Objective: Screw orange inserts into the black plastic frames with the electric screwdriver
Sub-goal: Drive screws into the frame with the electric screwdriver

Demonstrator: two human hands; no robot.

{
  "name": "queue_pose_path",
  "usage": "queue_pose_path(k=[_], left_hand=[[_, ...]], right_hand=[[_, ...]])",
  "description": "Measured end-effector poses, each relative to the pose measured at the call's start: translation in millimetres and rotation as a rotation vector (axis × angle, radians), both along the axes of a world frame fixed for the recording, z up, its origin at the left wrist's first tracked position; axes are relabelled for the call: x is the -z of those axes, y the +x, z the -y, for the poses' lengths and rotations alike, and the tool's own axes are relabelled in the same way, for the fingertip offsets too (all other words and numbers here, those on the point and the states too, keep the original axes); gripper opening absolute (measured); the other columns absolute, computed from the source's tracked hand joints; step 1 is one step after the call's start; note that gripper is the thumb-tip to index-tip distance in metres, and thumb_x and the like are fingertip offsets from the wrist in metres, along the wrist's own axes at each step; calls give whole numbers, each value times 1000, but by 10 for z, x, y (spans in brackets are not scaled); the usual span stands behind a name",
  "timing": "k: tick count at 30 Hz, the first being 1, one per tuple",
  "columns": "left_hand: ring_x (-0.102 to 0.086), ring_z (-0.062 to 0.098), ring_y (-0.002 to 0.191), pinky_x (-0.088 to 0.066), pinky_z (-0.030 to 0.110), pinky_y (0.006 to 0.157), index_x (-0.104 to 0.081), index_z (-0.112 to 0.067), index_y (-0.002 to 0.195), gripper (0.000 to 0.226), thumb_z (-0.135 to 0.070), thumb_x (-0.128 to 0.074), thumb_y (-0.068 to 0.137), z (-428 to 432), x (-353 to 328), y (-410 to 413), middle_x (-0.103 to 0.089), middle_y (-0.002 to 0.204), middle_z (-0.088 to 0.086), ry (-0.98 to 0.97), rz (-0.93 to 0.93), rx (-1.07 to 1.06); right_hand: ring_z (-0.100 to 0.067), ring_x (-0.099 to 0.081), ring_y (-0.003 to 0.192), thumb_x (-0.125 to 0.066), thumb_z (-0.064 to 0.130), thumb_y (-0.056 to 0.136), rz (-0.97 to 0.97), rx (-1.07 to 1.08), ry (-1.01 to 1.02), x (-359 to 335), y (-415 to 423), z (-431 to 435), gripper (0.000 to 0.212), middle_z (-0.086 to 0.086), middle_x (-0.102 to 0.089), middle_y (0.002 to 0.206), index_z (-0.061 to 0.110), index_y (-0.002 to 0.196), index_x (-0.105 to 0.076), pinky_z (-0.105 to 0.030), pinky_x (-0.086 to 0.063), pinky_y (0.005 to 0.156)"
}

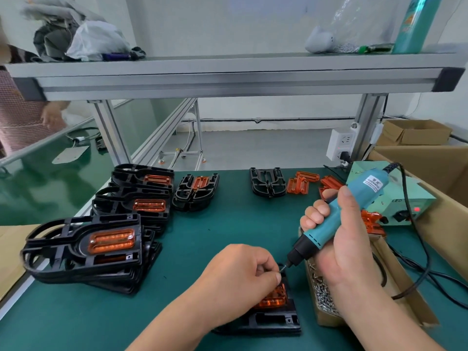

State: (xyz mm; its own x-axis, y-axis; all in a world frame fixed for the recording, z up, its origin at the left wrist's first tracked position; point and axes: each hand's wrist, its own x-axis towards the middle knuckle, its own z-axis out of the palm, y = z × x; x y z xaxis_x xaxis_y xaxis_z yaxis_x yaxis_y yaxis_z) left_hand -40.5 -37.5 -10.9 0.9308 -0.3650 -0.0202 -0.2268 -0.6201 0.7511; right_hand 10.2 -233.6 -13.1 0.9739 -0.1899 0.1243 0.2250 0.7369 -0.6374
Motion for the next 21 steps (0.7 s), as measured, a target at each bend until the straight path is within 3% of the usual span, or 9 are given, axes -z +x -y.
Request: queue_pose_path(k=[9,14,18,21], left_hand=[[-41,5,51,-37,24,55,-72,-31,91,6,-37,-69,91,29,6,-17,-50,55,-15,-73,-28,-9],[-46,4,57,-39,18,57,-76,-36,101,12,-41,-68,94,-60,-39,49,-51,61,-16,-187,-45,-4],[-50,4,61,-44,18,63,-77,-38,99,16,-44,-64,93,-171,-57,114,-55,65,-16,-157,-46,10],[-49,3,59,-42,17,58,-77,-37,96,16,-47,-66,90,-157,-45,95,-58,64,-17,-132,-68,40]], right_hand=[[-10,-45,59,-61,39,100,34,-16,-14,-28,-37,-30,21,3,-45,73,18,99,-58,-23,-45,55],[-10,-45,60,-59,42,104,35,4,23,-26,-31,-4,24,4,-45,73,19,98,-58,-23,-46,56],[-9,-45,61,-58,42,106,30,33,51,-36,-5,51,24,5,-45,73,20,98,-58,-22,-47,57],[-9,-45,61,-59,43,106,31,38,52,-25,2,58,24,4,-46,73,20,98,-59,-22,-47,58]])
